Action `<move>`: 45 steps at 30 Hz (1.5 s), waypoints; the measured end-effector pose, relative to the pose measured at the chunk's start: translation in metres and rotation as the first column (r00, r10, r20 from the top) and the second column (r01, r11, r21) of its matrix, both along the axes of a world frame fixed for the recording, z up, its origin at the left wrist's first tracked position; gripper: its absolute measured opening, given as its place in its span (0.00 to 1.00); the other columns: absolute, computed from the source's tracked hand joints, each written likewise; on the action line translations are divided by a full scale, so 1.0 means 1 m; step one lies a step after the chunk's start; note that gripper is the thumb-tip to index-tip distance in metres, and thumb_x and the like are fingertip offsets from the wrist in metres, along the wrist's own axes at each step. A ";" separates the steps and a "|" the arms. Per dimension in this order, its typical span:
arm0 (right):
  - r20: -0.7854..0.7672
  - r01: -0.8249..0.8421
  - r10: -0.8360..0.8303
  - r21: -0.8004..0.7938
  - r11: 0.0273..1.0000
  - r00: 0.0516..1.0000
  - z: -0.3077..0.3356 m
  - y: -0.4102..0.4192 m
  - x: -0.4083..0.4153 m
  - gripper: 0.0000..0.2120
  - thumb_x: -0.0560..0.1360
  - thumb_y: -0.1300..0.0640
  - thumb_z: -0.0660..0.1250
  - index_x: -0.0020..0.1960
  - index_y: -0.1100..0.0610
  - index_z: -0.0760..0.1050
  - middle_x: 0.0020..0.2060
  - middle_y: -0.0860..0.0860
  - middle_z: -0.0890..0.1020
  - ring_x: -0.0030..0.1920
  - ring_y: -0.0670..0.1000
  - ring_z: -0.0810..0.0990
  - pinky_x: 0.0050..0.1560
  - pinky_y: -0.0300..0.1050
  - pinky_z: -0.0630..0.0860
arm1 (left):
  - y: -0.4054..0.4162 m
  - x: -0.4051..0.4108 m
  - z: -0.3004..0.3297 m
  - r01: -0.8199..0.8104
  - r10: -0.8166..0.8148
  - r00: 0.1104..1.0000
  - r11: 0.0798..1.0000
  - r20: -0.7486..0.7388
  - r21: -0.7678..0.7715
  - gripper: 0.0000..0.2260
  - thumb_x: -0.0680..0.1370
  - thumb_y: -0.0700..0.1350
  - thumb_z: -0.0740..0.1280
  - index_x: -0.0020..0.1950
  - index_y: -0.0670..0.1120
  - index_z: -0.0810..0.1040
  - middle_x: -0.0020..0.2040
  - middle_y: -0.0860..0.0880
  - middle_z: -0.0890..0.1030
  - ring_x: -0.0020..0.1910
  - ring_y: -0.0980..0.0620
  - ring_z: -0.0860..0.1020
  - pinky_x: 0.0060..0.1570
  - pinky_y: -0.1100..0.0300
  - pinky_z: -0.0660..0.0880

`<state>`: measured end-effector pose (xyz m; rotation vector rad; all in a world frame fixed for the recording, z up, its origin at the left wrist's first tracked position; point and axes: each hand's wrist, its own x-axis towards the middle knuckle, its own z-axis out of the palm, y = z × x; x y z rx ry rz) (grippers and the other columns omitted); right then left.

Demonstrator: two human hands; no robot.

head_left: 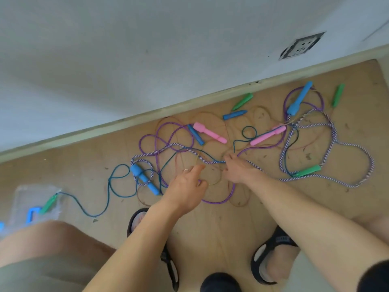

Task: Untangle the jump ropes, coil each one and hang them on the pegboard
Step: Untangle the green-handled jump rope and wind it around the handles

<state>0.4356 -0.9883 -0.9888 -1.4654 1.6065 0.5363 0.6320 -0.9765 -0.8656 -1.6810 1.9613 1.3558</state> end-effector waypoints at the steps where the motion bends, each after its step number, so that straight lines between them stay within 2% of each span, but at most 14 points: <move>1: -0.019 0.014 -0.015 -0.017 1.000 1.000 0.000 0.001 -0.001 0.26 0.80 0.51 0.58 0.75 0.60 0.60 0.72 0.59 0.63 0.67 0.62 0.72 0.62 0.52 0.71 | -0.001 -0.002 0.002 -0.004 0.004 1.000 1.000 -0.004 -0.010 0.23 0.81 0.45 0.58 0.77 0.51 0.63 0.73 0.49 0.70 0.71 0.47 0.67 0.70 0.51 0.64; 6: 0.031 0.168 -0.166 -0.225 0.960 0.986 0.025 0.008 0.006 0.10 0.77 0.52 0.60 0.52 0.56 0.75 0.54 0.57 0.79 0.55 0.59 0.78 0.48 0.48 0.72 | -0.010 -0.001 0.007 0.052 -0.050 0.998 0.997 0.034 -0.057 0.28 0.78 0.45 0.63 0.78 0.50 0.60 0.72 0.47 0.71 0.71 0.43 0.67 0.68 0.49 0.66; 10: 0.321 0.482 -0.433 -0.087 0.872 0.842 0.097 -0.004 0.015 0.20 0.81 0.46 0.57 0.35 0.55 0.75 0.37 0.51 0.81 0.41 0.53 0.78 0.37 0.44 0.67 | -0.009 -0.003 0.029 0.086 -0.086 0.996 0.990 0.008 -0.115 0.35 0.75 0.47 0.68 0.79 0.51 0.58 0.73 0.47 0.70 0.71 0.41 0.68 0.66 0.49 0.68; 14: 0.576 0.603 -0.447 -0.101 0.791 0.684 0.179 -0.006 0.029 0.24 0.82 0.48 0.58 0.30 0.55 0.72 0.25 0.42 0.72 0.28 0.40 0.72 0.36 0.41 0.64 | -0.003 -0.010 0.070 -0.004 -0.031 0.980 0.985 -0.197 -0.170 0.30 0.72 0.46 0.72 0.72 0.54 0.65 0.66 0.51 0.75 0.65 0.49 0.73 0.55 0.59 0.68; 18: 0.711 0.584 -0.302 -0.187 0.790 0.635 0.244 0.006 0.038 0.25 0.81 0.49 0.60 0.26 0.53 0.70 0.26 0.48 0.74 0.31 0.50 0.71 0.38 0.46 0.66 | 0.005 -0.024 0.118 -0.240 0.165 0.880 0.964 -0.445 -0.118 0.14 0.74 0.45 0.72 0.57 0.49 0.74 0.52 0.51 0.81 0.51 0.59 0.79 0.49 0.66 0.74; 22: 0.797 0.659 -0.264 -0.210 0.723 0.543 0.289 0.018 0.035 0.23 0.80 0.50 0.63 0.28 0.54 0.67 0.29 0.57 0.68 0.30 0.52 0.66 0.33 0.45 0.63 | 0.014 -0.032 0.157 -0.238 0.169 0.775 0.971 -0.609 -0.035 0.09 0.77 0.43 0.69 0.52 0.40 0.75 0.48 0.39 0.84 0.36 0.59 0.81 0.40 0.65 0.77; 25: 0.812 0.740 -0.257 -0.285 0.609 0.524 0.313 0.021 0.025 0.22 0.79 0.50 0.65 0.28 0.53 0.66 0.26 0.51 0.65 0.28 0.48 0.65 0.30 0.41 0.65 | 0.024 -0.028 0.171 -0.190 0.119 0.833 0.979 -0.540 -0.078 0.11 0.80 0.51 0.65 0.44 0.45 0.71 0.36 0.45 0.81 0.30 0.57 0.80 0.42 0.49 0.78; 27: 0.814 0.808 -0.291 -0.323 0.493 0.503 0.328 0.017 0.012 0.22 0.79 0.51 0.65 0.28 0.52 0.65 0.25 0.47 0.64 0.25 0.44 0.64 0.28 0.39 0.66 | 0.031 -0.022 0.179 -0.163 0.076 0.887 0.974 -0.456 -0.157 0.14 0.83 0.50 0.61 0.44 0.41 0.73 0.30 0.55 0.77 0.27 0.60 0.77 0.41 0.50 0.79; 31: 0.767 0.878 -0.428 -0.412 0.244 0.479 0.345 0.010 -0.035 0.19 0.78 0.50 0.65 0.30 0.53 0.70 0.27 0.47 0.69 0.25 0.47 0.69 0.31 0.42 0.71 | 0.041 -0.004 0.191 -0.087 -0.006 0.927 0.969 -0.376 -0.231 0.16 0.84 0.51 0.58 0.48 0.39 0.73 0.25 0.55 0.75 0.29 0.52 0.67 0.34 0.53 0.70; 33: 0.567 0.734 -0.480 -0.603 0.311 0.669 0.338 0.009 -0.063 0.16 0.78 0.50 0.64 0.33 0.54 0.74 0.30 0.50 0.74 0.31 0.53 0.77 0.39 0.46 0.74 | 0.039 0.004 0.190 -0.090 -0.017 0.941 0.949 -0.337 -0.300 0.16 0.84 0.52 0.59 0.45 0.40 0.73 0.26 0.52 0.72 0.31 0.51 0.65 0.34 0.57 0.65; 36: 0.227 0.471 -0.456 -0.692 0.546 0.861 0.316 0.022 -0.080 0.12 0.78 0.48 0.63 0.55 0.53 0.77 0.49 0.51 0.79 0.54 0.56 0.77 0.53 0.47 0.72 | 0.036 0.004 0.192 -0.040 -0.077 0.966 0.898 -0.247 -0.439 0.17 0.83 0.52 0.59 0.37 0.46 0.66 0.26 0.55 0.65 0.28 0.55 0.62 0.31 0.58 0.62; 38: 0.291 0.434 -0.324 -0.662 0.611 0.900 0.303 0.031 -0.066 0.17 0.80 0.47 0.60 0.65 0.52 0.76 0.58 0.51 0.80 0.62 0.55 0.75 0.62 0.50 0.72 | 0.031 -0.003 0.194 -0.031 -0.090 0.967 0.888 -0.240 -0.460 0.17 0.82 0.51 0.60 0.36 0.46 0.64 0.25 0.55 0.65 0.28 0.55 0.61 0.29 0.60 0.60; 41: 0.689 0.600 -0.245 -0.335 0.727 0.682 0.299 0.045 -0.020 0.18 0.84 0.50 0.54 0.62 0.59 0.77 0.56 0.57 0.83 0.61 0.53 0.79 0.65 0.44 0.70 | 0.027 -0.016 0.198 0.067 -0.175 0.970 0.861 -0.169 -0.504 0.15 0.82 0.49 0.61 0.37 0.46 0.68 0.28 0.54 0.69 0.28 0.54 0.64 0.30 0.61 0.62; 45: 0.790 0.542 -0.150 -0.255 0.801 0.595 0.288 0.051 0.011 0.22 0.84 0.46 0.54 0.46 0.62 0.77 0.39 0.59 0.82 0.39 0.56 0.81 0.46 0.48 0.75 | 0.029 -0.020 0.204 0.178 -0.302 0.933 0.860 -0.196 -0.478 0.11 0.83 0.47 0.60 0.47 0.48 0.80 0.36 0.59 0.80 0.31 0.64 0.75 0.36 0.71 0.67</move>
